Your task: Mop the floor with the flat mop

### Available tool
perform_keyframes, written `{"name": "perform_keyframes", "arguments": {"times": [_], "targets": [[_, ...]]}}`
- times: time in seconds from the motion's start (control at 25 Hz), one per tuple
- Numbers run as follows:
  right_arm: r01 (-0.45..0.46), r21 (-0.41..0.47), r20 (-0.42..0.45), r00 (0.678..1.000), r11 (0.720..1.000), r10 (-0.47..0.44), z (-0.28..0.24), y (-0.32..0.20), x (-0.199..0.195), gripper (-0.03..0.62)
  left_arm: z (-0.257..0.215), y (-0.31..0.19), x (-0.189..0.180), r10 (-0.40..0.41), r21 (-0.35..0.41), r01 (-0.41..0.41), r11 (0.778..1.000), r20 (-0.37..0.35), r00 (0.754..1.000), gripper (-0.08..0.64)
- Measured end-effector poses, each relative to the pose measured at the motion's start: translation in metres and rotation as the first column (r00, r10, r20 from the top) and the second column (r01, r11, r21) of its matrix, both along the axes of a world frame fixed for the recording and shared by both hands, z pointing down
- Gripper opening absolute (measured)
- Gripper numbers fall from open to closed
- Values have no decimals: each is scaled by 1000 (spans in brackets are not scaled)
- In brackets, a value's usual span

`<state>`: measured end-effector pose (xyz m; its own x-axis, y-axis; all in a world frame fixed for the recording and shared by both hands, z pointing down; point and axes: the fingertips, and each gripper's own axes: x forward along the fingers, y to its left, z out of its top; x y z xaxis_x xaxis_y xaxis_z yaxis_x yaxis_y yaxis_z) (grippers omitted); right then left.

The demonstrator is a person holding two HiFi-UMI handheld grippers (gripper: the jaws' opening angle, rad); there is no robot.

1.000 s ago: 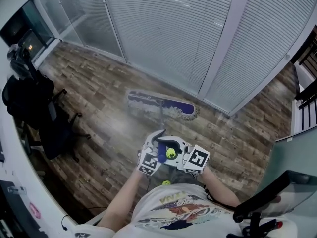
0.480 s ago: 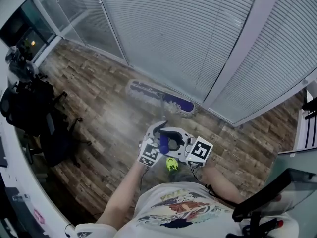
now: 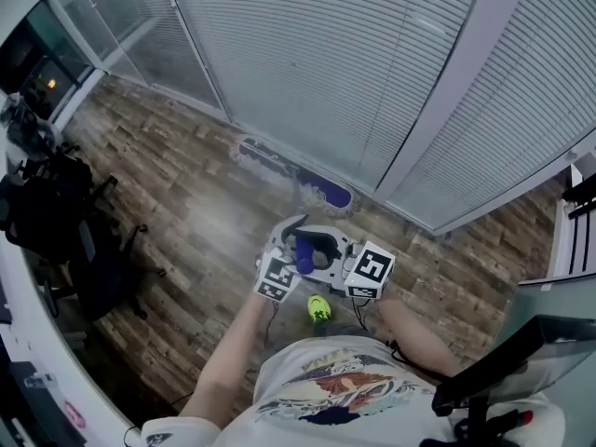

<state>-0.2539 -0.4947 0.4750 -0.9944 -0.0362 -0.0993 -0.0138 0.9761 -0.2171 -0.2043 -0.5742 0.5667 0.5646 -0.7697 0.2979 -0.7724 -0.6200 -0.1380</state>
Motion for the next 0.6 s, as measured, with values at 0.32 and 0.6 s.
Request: {"name": "perform_keyframes", "arguments": {"times": [0.32,0.6], "targets": [[21,-3,-21,1000,1000,-21,-4,66,-9,259,-5,64,-10,-30,4,30,1000,-13,999,140],[34,-2,-51,998,999,-34,2,190,-9,259,-1,187,-9,-48,9,49,999,-36,998,140]]}}
